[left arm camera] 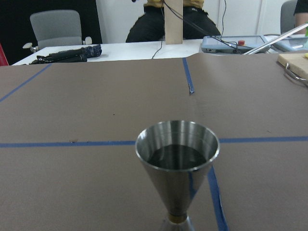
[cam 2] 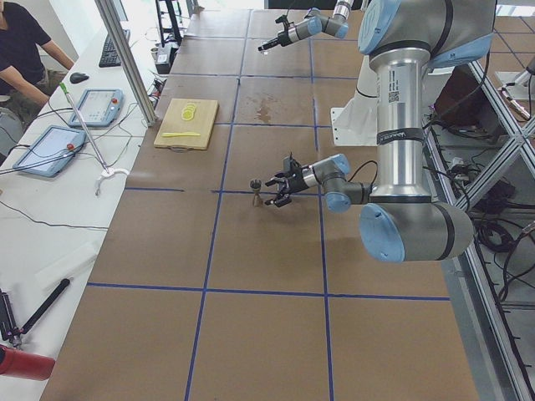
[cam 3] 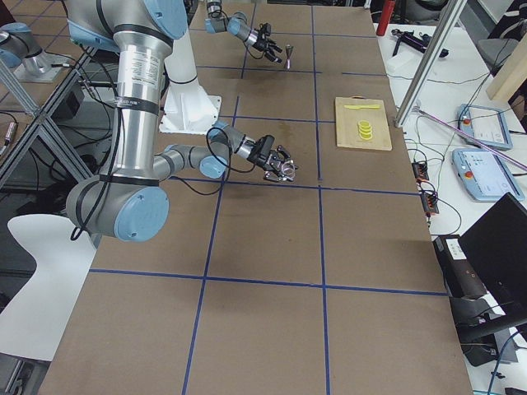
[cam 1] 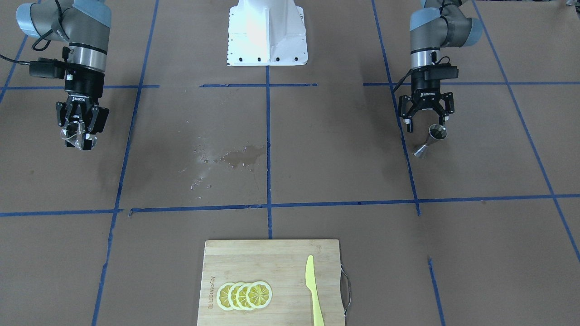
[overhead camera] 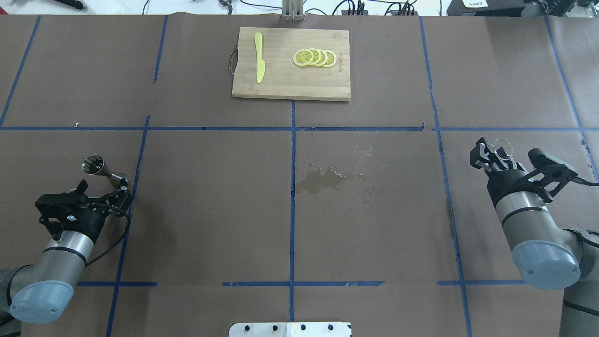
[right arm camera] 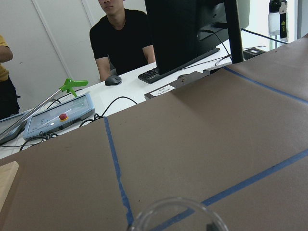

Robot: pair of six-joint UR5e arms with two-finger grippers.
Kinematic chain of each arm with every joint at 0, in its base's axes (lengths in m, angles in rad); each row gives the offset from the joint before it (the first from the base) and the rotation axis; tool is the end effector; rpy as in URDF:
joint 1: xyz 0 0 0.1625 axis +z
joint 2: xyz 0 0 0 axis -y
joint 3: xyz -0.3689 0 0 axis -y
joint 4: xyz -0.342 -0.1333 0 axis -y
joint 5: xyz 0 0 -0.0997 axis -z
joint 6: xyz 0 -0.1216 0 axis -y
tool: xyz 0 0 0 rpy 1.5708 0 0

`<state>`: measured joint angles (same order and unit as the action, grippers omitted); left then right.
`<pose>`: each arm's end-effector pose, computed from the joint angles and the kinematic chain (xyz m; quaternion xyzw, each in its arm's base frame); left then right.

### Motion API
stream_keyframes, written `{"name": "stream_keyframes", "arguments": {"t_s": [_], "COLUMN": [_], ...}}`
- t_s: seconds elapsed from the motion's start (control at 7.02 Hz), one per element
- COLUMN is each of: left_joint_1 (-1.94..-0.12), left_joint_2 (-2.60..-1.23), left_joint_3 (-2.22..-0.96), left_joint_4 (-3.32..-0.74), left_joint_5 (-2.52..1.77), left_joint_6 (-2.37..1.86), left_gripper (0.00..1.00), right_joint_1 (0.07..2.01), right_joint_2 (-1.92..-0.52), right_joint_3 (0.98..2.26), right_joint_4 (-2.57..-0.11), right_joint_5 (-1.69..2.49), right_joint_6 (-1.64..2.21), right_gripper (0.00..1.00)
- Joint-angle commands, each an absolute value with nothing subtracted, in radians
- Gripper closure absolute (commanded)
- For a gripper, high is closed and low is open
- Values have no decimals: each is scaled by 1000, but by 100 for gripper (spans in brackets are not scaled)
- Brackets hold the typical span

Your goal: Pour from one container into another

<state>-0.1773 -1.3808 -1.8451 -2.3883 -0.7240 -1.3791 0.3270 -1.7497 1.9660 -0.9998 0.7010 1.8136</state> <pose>0.3503 -0.2907 0.4677 0.4364 0.3227 -0.1731 0.8218 -0.3008 -0.3409 0.4368 0.4034 -0.3312 0.3905 0.7584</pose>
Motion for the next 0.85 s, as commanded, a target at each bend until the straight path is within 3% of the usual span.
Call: {"name": "stream_keyframes", "arguments": {"t_s": [0.0, 0.71], "left_joint_1": [-167, -167], "left_joint_2": [-1298, -1216], "left_joint_3": [-1967, -2131], "left_joint_4": [-2388, -2387], "left_joint_5": [-817, -902], "left_joint_6": [-1339, -1281], "left_gripper": [0, 0], "right_joint_1": [295, 177], "right_joint_2": [-1750, -1750], "right_joint_3": [1910, 1766], "right_joint_4": [-947, -919], "right_joint_5": [651, 543], "right_joint_6": [1815, 1786], "right_gripper": [100, 100]}}
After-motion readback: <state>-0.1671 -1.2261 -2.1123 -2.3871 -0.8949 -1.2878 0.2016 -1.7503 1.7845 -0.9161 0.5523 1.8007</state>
